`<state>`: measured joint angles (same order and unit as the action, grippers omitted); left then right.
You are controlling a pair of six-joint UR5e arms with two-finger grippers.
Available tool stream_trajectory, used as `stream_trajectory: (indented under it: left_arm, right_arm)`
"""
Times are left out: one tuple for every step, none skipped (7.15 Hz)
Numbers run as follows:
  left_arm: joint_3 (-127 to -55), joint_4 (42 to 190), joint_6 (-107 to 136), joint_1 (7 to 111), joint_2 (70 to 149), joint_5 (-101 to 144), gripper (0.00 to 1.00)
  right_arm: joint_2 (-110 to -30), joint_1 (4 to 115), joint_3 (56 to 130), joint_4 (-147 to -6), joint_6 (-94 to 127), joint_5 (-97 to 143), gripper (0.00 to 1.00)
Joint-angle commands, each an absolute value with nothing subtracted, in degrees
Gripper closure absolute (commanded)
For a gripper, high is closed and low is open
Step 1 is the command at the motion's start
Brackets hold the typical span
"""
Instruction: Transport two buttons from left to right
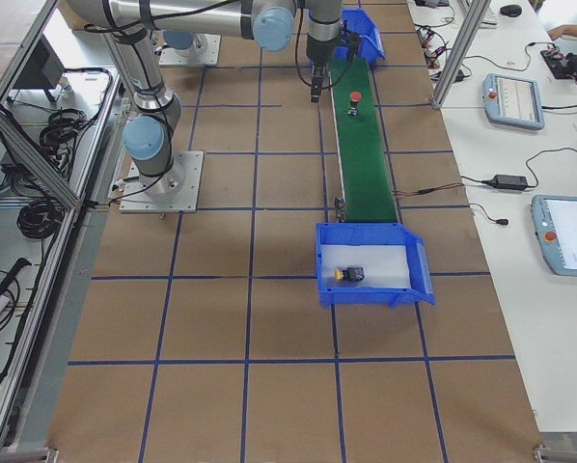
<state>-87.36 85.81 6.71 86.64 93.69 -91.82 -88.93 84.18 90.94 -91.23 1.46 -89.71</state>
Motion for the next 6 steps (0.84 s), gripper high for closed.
stream_trajectory:
  left_arm:
    - [-87.4,85.8,6.7,86.6,93.7,-91.8,0.00]
    - [-87.4,85.8,6.7,86.6,93.7,-91.8,0.00]
    - [-87.4,85.8,6.7,86.6,93.7,-91.8,0.00]
    - [-87.4,85.9,6.7,86.6,93.7,-91.8,0.00]
    - [-87.4,85.8,6.7,86.6,93.7,-91.8,0.00]
    - [-87.5,85.8,6.7,86.6,93.7,-91.8,0.00]
  right_arm:
    - [-88.9,84.1,90.7,-91.2,1.4,-89.6,0.00]
    - [-88.7,83.9,89.9,-91.2,1.5,-89.6,0.00]
    - [-88.2,83.3,88.6,-91.1,1.2,-89.7,0.00]
    - [-85.8,80.6,86.5,-89.4,0.4,-90.3,0.00]
    - [-84.9,77.5,84.7,-89.3,-2.1,-90.3,0.00]
    - [-82.5,76.1,83.7,-89.3,-4.4,-90.2,0.00]
